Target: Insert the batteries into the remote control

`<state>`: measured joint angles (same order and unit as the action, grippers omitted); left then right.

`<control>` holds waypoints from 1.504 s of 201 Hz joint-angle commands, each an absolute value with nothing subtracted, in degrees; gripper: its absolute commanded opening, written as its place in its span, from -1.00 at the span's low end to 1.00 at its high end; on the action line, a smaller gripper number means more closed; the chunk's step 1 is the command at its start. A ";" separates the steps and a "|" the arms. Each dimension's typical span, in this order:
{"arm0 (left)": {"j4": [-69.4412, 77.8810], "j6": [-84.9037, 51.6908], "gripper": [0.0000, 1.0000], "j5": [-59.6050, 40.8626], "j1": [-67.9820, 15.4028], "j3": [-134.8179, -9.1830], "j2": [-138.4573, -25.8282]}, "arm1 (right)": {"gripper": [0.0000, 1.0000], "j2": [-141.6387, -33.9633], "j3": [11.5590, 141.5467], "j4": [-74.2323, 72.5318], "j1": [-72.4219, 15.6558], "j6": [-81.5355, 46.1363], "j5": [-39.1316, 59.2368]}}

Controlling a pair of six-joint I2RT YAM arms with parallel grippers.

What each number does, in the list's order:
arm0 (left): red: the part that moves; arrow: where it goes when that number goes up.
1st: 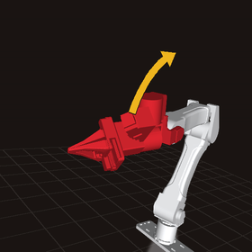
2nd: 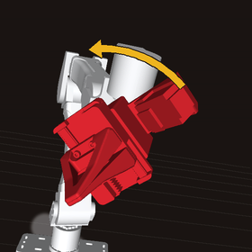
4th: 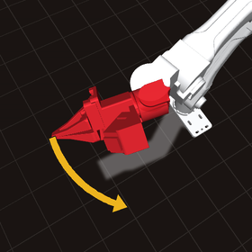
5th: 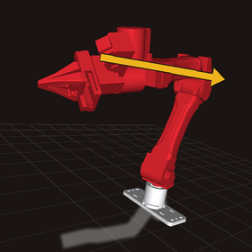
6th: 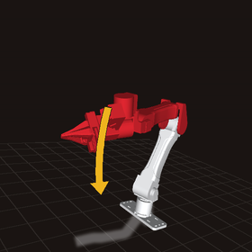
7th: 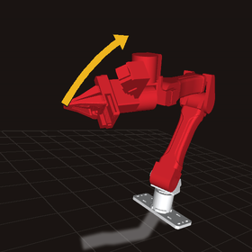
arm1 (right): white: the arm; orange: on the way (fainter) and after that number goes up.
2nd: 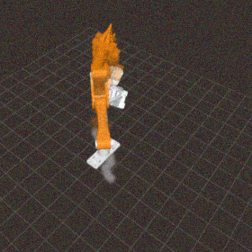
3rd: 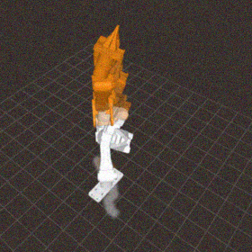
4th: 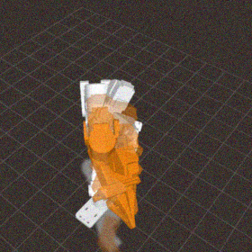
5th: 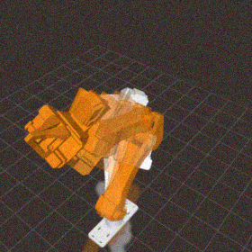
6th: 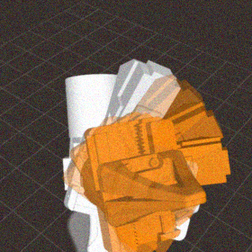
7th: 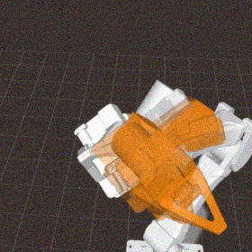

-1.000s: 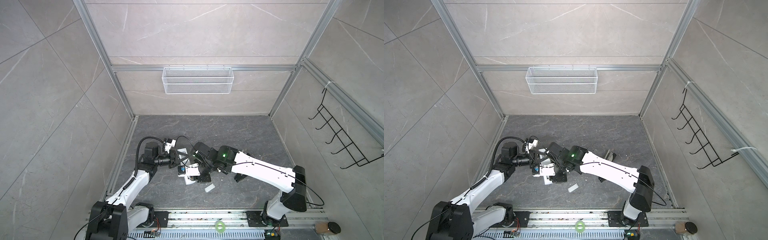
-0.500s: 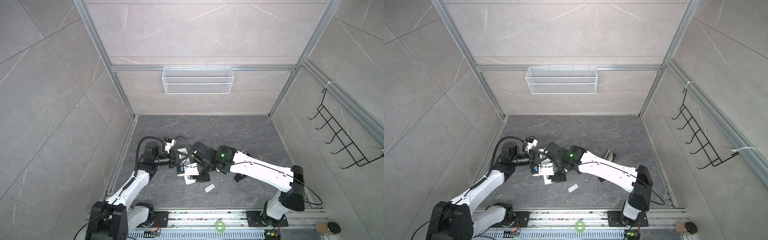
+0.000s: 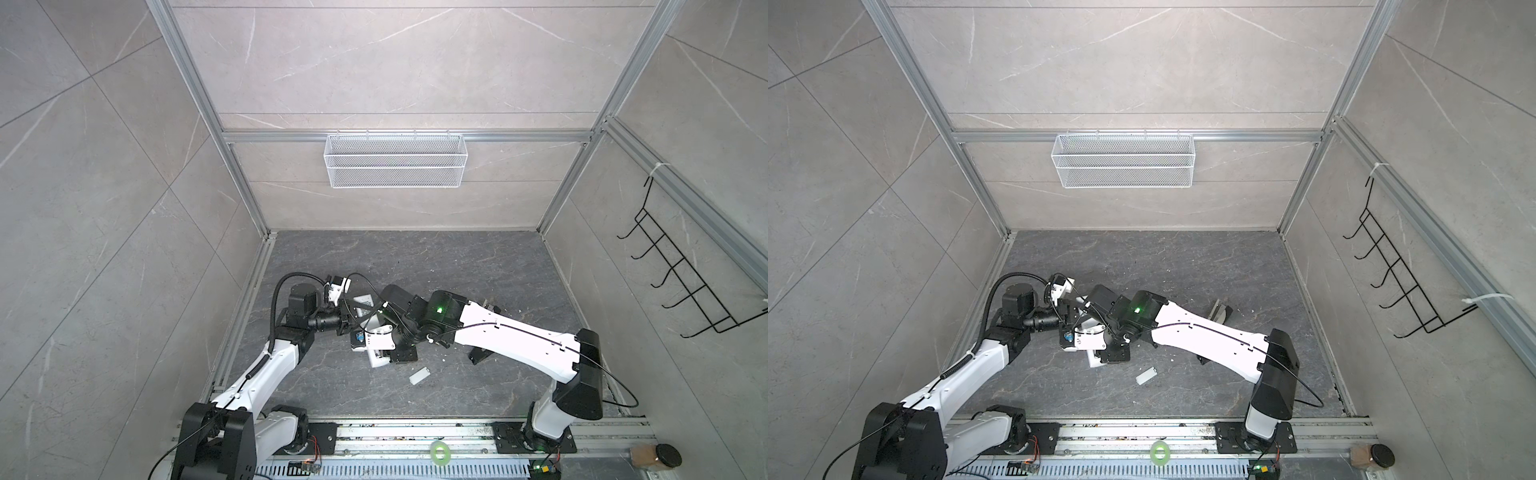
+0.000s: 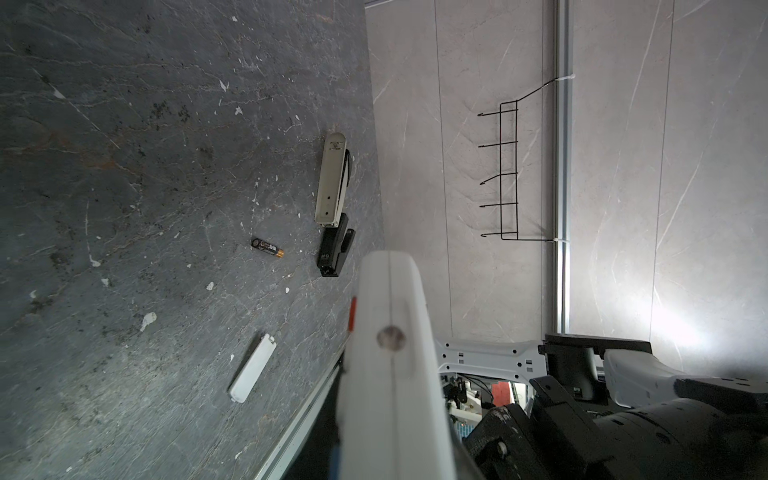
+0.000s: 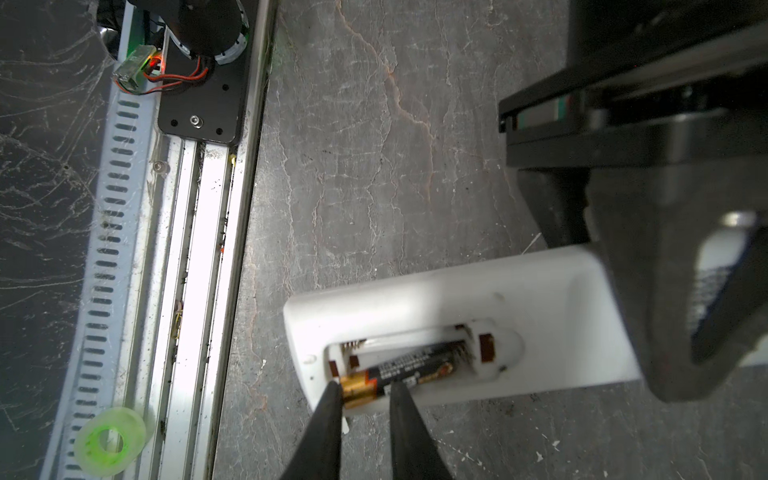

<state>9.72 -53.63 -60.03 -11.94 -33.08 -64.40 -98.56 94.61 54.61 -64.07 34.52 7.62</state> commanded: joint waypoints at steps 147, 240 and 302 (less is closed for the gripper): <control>14.46 -56.16 -1.00 -65.28 -12.29 -33.14 -62.33 | -0.68 -102.57 94.10 52.75 -64.29 30.16 4.78; 15.42 -56.87 -1.00 -65.41 -12.24 -32.20 -61.45 | -0.68 -103.07 92.99 51.09 -64.25 27.89 3.33; 15.49 -57.22 -1.00 -65.33 -12.25 -32.08 -60.60 | -0.69 -103.44 92.25 48.58 -64.26 26.76 3.94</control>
